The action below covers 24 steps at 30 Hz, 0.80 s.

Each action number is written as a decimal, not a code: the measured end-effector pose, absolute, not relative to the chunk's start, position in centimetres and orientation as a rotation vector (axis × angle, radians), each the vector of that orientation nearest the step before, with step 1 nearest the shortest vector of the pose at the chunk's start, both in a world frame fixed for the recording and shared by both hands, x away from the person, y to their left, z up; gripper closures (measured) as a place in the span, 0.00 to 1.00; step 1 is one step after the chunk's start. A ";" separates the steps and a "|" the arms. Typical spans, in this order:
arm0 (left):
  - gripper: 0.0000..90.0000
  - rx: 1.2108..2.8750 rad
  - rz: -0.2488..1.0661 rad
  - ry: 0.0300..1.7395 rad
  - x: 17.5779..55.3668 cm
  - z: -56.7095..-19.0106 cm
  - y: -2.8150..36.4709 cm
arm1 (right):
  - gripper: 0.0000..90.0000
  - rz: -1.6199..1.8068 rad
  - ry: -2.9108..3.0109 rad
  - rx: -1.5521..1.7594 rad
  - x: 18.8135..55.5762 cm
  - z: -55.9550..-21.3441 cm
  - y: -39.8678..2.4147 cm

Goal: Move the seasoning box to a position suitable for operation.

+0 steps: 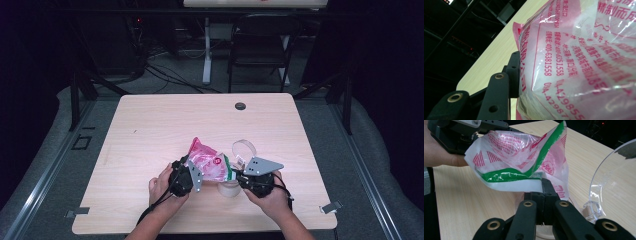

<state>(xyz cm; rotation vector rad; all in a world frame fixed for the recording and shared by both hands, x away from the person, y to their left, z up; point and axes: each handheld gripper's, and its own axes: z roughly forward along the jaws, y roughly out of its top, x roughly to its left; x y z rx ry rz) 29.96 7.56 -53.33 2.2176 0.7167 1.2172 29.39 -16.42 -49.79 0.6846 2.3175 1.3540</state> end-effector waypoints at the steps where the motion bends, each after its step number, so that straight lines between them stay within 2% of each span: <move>1: 0.69 2.217 1.214 0.723 30.0 -53.4 7.6 | 1.00 1.355 2.317 0.685 29.4 -49.8 -16.4; 17: 0.70 2.209 1.101 0.783 30.3 -54.2 7.7 | 0.99 1.370 2.315 0.672 29.3 -49.7 -16.3; 21: 0.70 2.196 1.057 0.810 30.5 -54.5 7.9 | 0.93 1.385 2.309 0.664 29.2 -49.6 -16.3; 24: 0.70 2.183 1.011 0.839 30.7 -54.8 8.1 | 0.81 1.424 2.296 0.653 29.1 -49.4 -16.4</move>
